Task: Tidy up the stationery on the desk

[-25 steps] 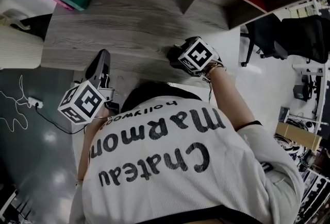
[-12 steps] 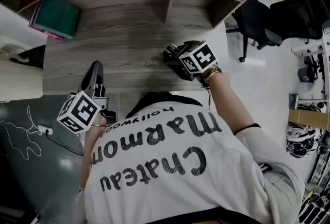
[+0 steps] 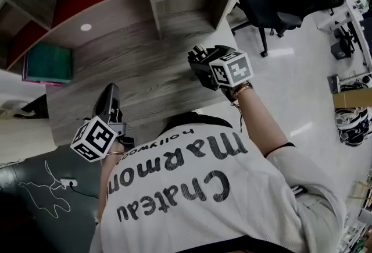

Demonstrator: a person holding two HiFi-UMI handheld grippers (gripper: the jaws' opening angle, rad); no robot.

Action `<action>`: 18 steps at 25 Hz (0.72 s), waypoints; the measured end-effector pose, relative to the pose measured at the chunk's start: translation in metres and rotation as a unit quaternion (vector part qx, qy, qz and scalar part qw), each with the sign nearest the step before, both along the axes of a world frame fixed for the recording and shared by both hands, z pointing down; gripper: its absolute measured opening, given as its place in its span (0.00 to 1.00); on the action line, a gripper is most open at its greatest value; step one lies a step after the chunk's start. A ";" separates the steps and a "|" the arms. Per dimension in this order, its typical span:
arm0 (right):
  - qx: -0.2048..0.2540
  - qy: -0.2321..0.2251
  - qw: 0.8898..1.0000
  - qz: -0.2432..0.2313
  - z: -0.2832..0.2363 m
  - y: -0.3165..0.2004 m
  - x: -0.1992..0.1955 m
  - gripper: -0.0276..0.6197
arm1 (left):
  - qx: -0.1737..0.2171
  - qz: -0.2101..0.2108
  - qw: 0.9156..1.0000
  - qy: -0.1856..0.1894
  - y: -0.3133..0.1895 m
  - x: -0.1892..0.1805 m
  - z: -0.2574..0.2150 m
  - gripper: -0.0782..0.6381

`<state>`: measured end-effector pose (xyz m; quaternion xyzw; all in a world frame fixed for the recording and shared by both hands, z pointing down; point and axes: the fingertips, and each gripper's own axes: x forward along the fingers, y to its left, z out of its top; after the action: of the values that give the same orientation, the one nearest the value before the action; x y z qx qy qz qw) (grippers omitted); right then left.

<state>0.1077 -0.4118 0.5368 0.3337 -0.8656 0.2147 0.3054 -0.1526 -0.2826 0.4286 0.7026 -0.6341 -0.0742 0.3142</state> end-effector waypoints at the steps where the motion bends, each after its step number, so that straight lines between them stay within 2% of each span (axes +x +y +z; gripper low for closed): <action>1: 0.006 -0.006 1.000 0.013 -0.004 -0.003 0.006 0.77 | -0.001 0.006 1.000 0.001 -0.003 0.003 0.001 0.13; 8: 0.059 -0.037 0.994 0.079 -0.047 -0.025 0.030 0.77 | -0.004 0.033 0.999 0.002 -0.022 0.013 0.004 0.13; 18: 0.142 -0.118 0.976 0.115 -0.142 -0.051 0.037 0.76 | -0.003 0.023 1.000 0.004 -0.024 0.000 0.002 0.13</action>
<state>0.1452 -0.4625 0.3949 0.4434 -0.8730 0.1608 0.1239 -0.1527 -0.3065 0.4301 0.7157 -0.6170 -0.0680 0.3202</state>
